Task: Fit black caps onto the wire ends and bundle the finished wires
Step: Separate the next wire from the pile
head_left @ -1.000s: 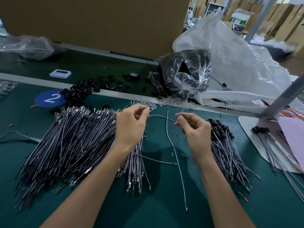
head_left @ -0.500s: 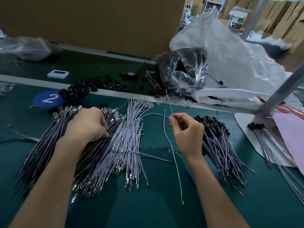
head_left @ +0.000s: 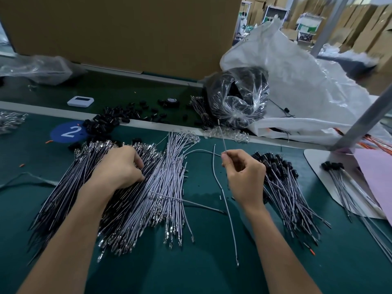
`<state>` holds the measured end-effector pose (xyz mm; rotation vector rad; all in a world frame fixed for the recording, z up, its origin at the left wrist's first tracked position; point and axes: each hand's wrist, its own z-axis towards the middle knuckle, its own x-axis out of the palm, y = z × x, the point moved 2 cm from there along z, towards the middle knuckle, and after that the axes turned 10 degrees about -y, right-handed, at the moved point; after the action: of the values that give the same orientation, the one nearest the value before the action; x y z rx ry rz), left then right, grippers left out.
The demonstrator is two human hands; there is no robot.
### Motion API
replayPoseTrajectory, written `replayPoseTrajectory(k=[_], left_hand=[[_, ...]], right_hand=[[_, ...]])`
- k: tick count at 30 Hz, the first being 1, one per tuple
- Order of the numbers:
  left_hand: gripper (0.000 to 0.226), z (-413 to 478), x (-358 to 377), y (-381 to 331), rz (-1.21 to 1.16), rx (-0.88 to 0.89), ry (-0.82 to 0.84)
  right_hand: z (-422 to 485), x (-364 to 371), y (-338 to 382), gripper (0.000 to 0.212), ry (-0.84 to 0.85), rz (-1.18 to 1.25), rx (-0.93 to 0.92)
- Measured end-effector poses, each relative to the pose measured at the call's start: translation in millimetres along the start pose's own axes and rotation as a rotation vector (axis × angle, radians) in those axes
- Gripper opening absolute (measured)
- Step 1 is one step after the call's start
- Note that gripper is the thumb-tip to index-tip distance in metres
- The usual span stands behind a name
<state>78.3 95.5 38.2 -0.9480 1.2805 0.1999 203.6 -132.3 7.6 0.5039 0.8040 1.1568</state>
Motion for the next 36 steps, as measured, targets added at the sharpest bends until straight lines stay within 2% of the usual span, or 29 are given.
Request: replayPoseTrajectory(k=[5,7,9,12,14,20,30,36], left_hand=[[0.018,0,-5,-4,0.016,0.131,-0.189],[0.014,-8,-9,-17,-0.101,0.296,-0.282],[0.014,-20,-9,-35,-0.29,0.534,-0.319],[0.016,-37,9,-62,-0.372,0.849,-0.257],[0.016,-41,24,-73,-0.366,0.956,-0.232],[0.024,-48,48,-84,-0.376,1.1,-0.238],[0.03,-53,53,-86,-0.312,1.16,-0.295],[0.029,-53,54,-85,-0.327,1.162,-0.323]], right_hand=[[2,-1,5,0.007,0.0,0.032,0.056],[4,-2,5,0.009,0.067,0.131,0.19],[4,-1,6,0.012,0.183,0.307,0.394],[3,-1,10,0.015,0.274,0.47,0.591],[3,-1,11,0.016,0.295,0.502,0.676],[0,2,13,0.024,0.34,0.575,0.779],[-3,7,9,0.011,0.394,0.723,0.885],[-3,8,9,0.018,0.411,0.786,0.859]])
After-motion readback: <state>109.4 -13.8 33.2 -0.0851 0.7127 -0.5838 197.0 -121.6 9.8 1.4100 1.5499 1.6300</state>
